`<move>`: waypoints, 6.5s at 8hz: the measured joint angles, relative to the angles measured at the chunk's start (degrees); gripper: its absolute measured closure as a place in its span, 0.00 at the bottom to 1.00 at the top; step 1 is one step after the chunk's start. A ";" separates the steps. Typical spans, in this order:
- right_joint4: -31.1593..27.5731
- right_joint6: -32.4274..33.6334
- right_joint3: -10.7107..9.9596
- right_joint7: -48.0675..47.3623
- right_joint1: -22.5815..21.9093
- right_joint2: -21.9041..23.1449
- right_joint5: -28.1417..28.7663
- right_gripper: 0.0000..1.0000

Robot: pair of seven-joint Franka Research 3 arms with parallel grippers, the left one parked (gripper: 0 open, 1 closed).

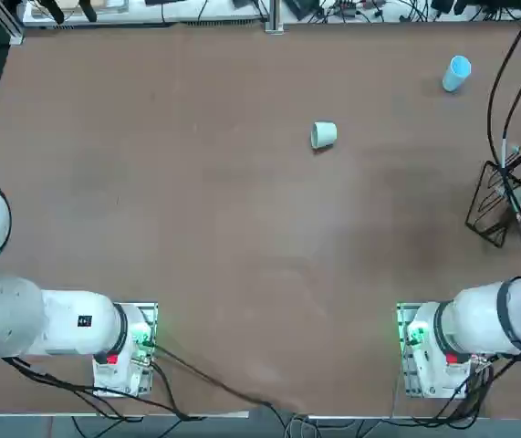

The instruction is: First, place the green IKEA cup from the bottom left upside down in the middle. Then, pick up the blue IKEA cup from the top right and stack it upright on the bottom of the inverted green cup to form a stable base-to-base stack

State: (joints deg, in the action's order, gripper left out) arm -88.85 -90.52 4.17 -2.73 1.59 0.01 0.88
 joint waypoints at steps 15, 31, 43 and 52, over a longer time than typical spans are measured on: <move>-2.85 -19.11 1.61 48.52 -19.98 -19.29 0.10 0.00; -8.39 -36.42 2.63 93.95 -17.02 -37.39 18.37 0.01; -12.82 -42.30 2.79 94.60 -18.86 -36.92 18.39 0.13; -8.31 -28.81 -6.16 94.76 -17.78 -28.89 13.35 0.14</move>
State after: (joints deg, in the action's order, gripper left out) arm -97.15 -119.33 -1.99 92.02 -16.19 -28.87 14.22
